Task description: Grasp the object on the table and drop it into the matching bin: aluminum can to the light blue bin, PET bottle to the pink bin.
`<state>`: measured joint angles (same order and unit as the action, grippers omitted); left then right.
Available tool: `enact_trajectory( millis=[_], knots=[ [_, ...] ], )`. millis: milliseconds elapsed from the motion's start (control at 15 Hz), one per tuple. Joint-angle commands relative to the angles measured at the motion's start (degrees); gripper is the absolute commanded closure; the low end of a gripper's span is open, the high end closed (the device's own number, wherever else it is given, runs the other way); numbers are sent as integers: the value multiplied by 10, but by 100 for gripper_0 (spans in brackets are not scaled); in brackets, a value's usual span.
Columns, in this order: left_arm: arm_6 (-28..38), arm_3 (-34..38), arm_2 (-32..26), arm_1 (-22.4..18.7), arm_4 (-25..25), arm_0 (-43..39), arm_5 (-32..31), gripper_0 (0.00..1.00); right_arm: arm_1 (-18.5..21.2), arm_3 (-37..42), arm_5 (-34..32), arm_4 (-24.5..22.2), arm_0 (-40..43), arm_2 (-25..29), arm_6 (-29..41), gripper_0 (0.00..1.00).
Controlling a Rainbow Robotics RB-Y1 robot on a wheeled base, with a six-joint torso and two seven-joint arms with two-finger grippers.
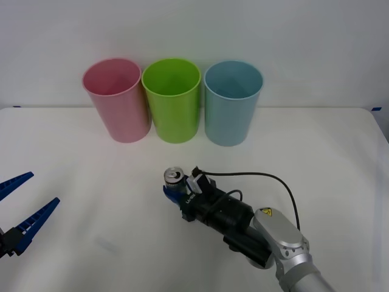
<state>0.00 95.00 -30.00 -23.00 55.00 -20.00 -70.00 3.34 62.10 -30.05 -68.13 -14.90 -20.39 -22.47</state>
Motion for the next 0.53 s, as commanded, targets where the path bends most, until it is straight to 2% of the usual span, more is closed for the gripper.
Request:
enact_trajectory(
  millis=[67,333,533],
  knots=[
    [0,0,0,0,0,0,0,0,0,0,-1,3,0,0,0,100],
    [0,0,0,0,0,0,0,0,5,16,-6,10,3,0,2,100],
    [0,0,0,0,0,0,0,0,32,51,-21,26,19,-3,12,100]
  ],
)
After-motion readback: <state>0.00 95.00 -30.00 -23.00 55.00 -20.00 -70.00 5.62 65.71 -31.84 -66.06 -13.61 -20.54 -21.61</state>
